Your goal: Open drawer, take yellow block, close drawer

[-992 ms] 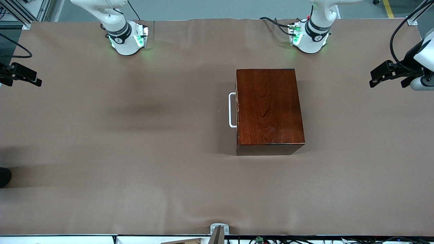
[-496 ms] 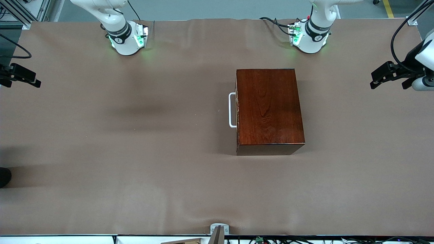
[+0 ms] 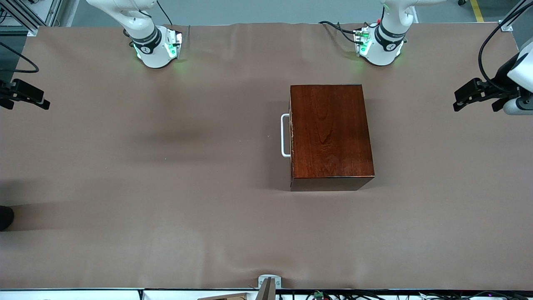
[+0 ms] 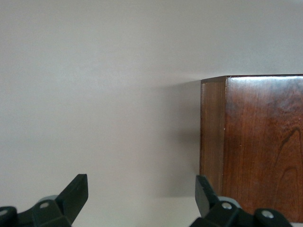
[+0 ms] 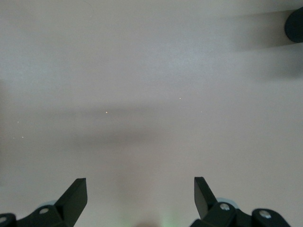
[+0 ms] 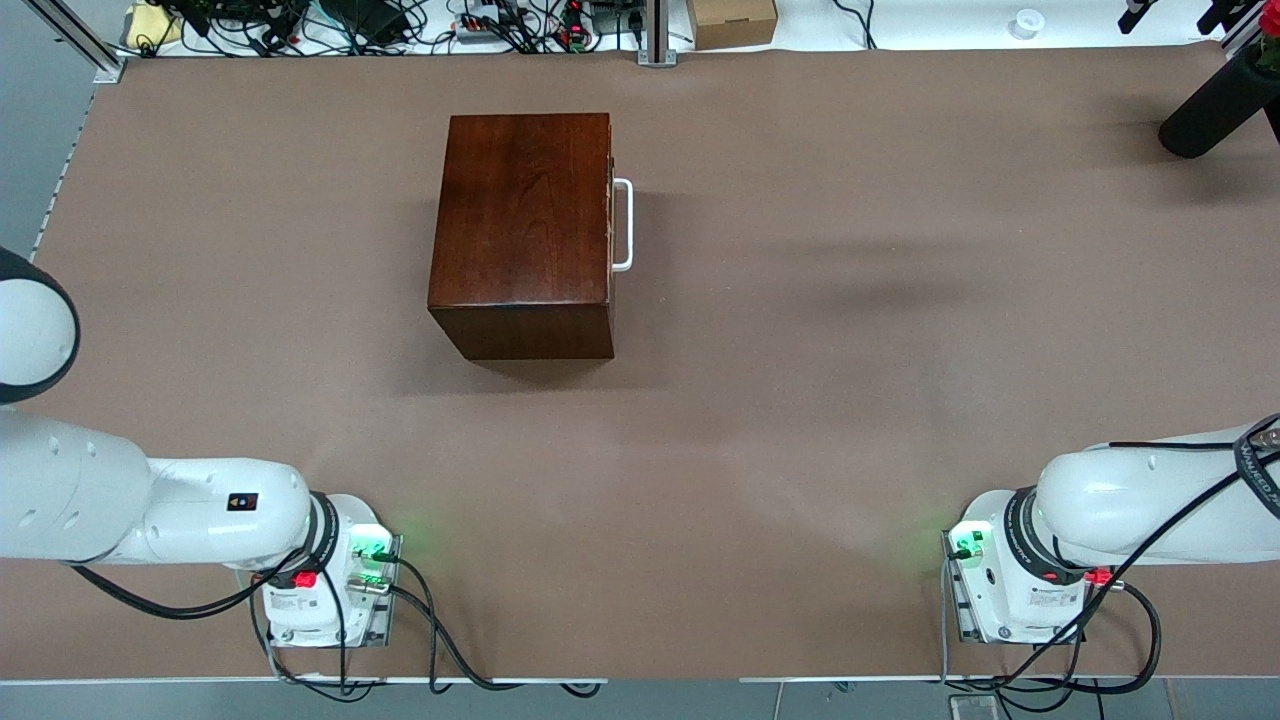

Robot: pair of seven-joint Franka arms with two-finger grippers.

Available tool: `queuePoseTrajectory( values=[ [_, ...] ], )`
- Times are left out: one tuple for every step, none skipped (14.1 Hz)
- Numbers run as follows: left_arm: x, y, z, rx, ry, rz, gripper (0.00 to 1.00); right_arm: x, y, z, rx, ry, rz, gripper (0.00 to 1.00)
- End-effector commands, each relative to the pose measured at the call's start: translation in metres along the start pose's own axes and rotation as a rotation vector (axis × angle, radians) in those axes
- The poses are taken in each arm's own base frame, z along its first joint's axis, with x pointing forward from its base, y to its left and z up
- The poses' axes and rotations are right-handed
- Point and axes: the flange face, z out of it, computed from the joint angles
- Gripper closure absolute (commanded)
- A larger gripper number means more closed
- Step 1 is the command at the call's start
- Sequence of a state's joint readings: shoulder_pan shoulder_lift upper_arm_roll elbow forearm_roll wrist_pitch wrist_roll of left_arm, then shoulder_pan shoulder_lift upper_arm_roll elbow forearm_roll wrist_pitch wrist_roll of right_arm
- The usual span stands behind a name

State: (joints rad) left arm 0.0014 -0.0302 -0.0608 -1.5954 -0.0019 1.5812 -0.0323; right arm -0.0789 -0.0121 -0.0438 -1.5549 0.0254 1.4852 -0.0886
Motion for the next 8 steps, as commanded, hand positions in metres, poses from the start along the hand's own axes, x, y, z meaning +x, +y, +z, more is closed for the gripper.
queuePoseTrajectory(
  values=[
    [0.003,0.021,-0.012,-0.024,0.024,0.013,0.0,-0.001,-0.004,-0.002,0.003,0.009,-0.015,0.0],
    [0.007,0.041,-0.013,-0.027,0.029,0.007,0.0,0.0,-0.008,-0.002,0.001,0.01,-0.022,0.0],
    [0.012,0.061,-0.015,-0.033,0.032,-0.019,0.0,0.0,-0.009,-0.002,0.001,0.01,-0.024,0.0],
    [0.014,0.086,-0.019,-0.042,0.037,-0.027,0.0,0.0,-0.008,-0.001,0.001,0.008,-0.022,0.0],
    [0.016,0.11,-0.018,-0.05,0.034,-0.02,0.0,0.0,-0.007,-0.001,0.001,0.007,-0.021,0.0],
    [0.012,0.144,-0.011,-0.061,0.016,-0.01,0.0,-0.001,-0.006,0.0,0.001,0.004,-0.019,0.0],
    [0.007,0.175,-0.008,-0.068,0.005,-0.019,0.0,-0.001,-0.007,0.001,0.002,0.001,-0.02,0.0],
    [-0.001,0.208,-0.005,-0.079,-0.006,-0.038,0.0,0.0,-0.007,0.001,0.002,0.001,-0.02,0.0]
  ],
)
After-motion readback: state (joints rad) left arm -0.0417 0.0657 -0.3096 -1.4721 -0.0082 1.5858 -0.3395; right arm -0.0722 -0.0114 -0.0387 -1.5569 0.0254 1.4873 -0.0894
